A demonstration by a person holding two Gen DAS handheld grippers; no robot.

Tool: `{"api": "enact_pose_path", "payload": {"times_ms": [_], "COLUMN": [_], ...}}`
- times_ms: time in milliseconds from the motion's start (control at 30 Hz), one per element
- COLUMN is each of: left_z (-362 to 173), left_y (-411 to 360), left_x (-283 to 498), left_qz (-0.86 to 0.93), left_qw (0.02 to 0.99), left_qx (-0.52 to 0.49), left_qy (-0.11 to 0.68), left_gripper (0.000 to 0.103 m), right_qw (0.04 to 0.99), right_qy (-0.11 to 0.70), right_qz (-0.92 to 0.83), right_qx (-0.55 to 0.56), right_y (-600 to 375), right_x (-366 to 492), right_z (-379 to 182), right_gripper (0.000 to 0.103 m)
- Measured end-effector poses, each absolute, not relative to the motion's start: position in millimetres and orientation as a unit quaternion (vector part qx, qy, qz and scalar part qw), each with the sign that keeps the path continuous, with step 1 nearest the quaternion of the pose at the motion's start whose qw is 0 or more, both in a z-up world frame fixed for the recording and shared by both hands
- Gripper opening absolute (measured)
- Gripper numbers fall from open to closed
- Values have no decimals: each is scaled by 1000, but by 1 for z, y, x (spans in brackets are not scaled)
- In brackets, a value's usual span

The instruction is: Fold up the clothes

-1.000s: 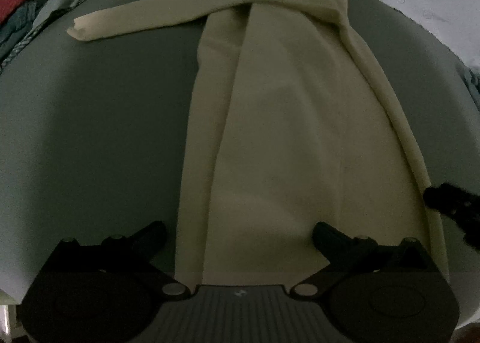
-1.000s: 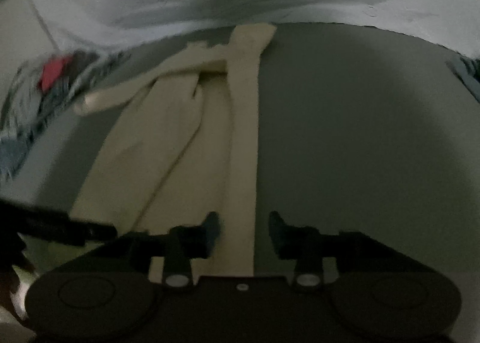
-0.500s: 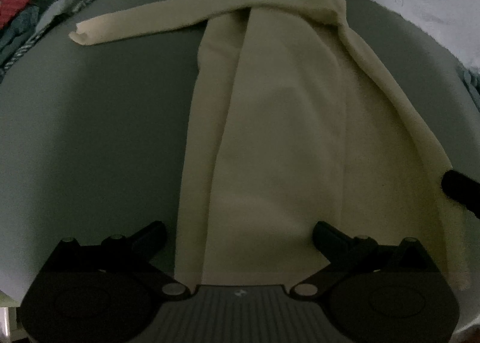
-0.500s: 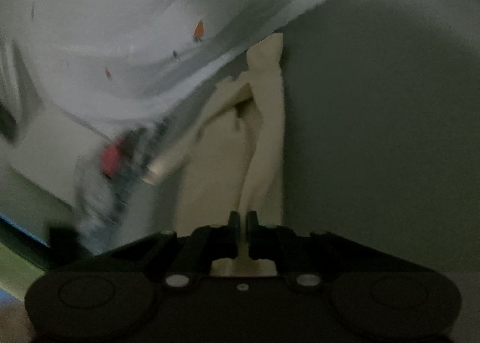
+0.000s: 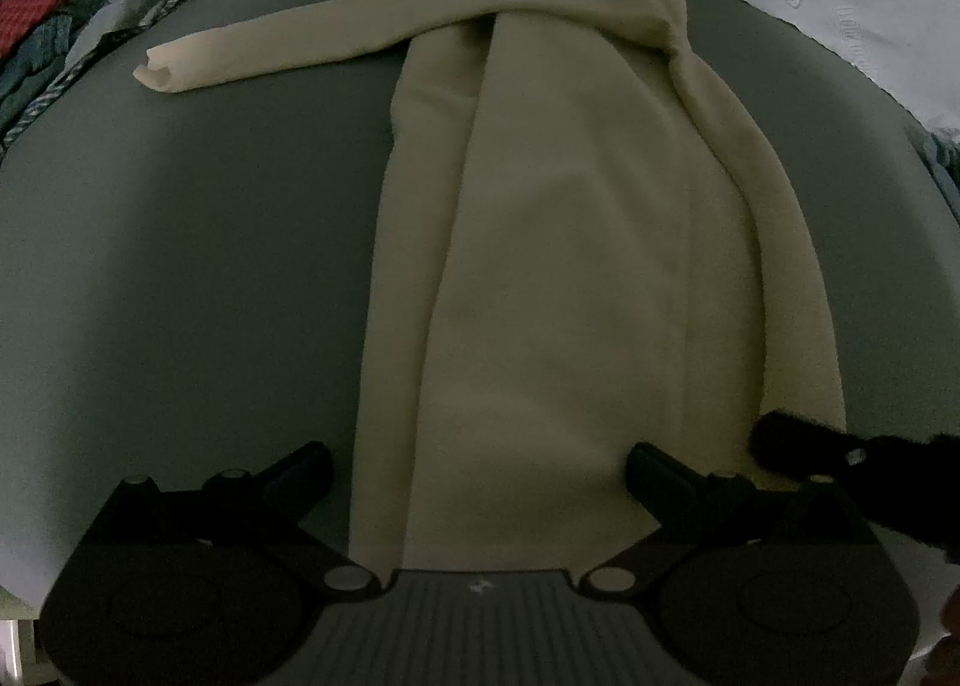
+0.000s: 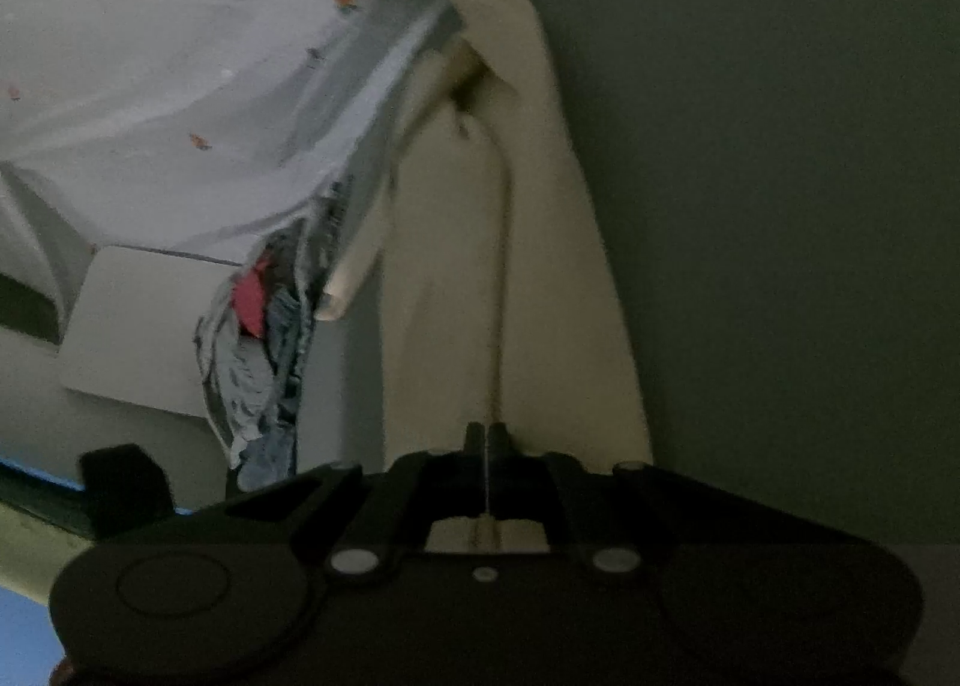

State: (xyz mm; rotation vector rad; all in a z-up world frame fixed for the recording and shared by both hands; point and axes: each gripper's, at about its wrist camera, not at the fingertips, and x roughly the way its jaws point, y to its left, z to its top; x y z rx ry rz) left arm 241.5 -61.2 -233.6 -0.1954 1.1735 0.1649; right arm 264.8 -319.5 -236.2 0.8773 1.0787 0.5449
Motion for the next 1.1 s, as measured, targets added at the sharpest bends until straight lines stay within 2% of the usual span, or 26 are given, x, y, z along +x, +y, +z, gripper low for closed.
{"api": "enact_pose_path", "payload": {"times_ms": [67, 167, 233, 267, 300, 533, 667, 767, 833, 900, 1033, 1100], "left_z": [-234, -236, -236, -236, -236, -235, -236, -236, -237, -237, -238, -238], "left_y": [-60, -53, -52, -52, -52, -53, -50, -49, -47, -46, -44, -42], "left_x": [244, 252, 255, 255, 256, 255, 257, 258, 258, 259, 260, 260], "left_qz": [75, 74, 75, 76, 76, 77, 77, 76, 75, 76, 76, 75], "left_qw": [822, 816, 812, 811, 811, 809, 808, 807, 807, 808, 808, 808], "left_qx": [-91, -92, -93, -93, -93, -93, -93, -93, -92, -93, -92, -92], "left_qy": [557, 566, 571, 572, 573, 576, 577, 578, 578, 577, 577, 578], "left_gripper": [103, 103, 103, 103, 103, 103, 103, 103, 103, 103, 103, 103], "right_qw": [740, 775, 809, 828, 846, 869, 875, 878, 880, 884, 886, 886], "right_qy": [497, 477, 452, 438, 429, 445, 440, 436, 434, 429, 428, 428], "right_qz": [245, 239, 225, 214, 200, 178, 184, 187, 185, 182, 176, 175], "right_qx": [382, 340, 301, 277, 247, 122, 87, 57, 50, 35, 33, 36], "right_y": [-319, -318, -317, -317, -314, -281, -271, -263, -259, -256, -257, -258], "right_x": [264, 264, 264, 264, 265, 269, 270, 270, 270, 271, 274, 274], "right_z": [-234, -213, -196, -188, -183, -190, -189, -187, -188, -189, -189, -190], "right_gripper": [1, 7, 15, 25, 31, 33, 37, 48, 47, 33, 21, 12]}}
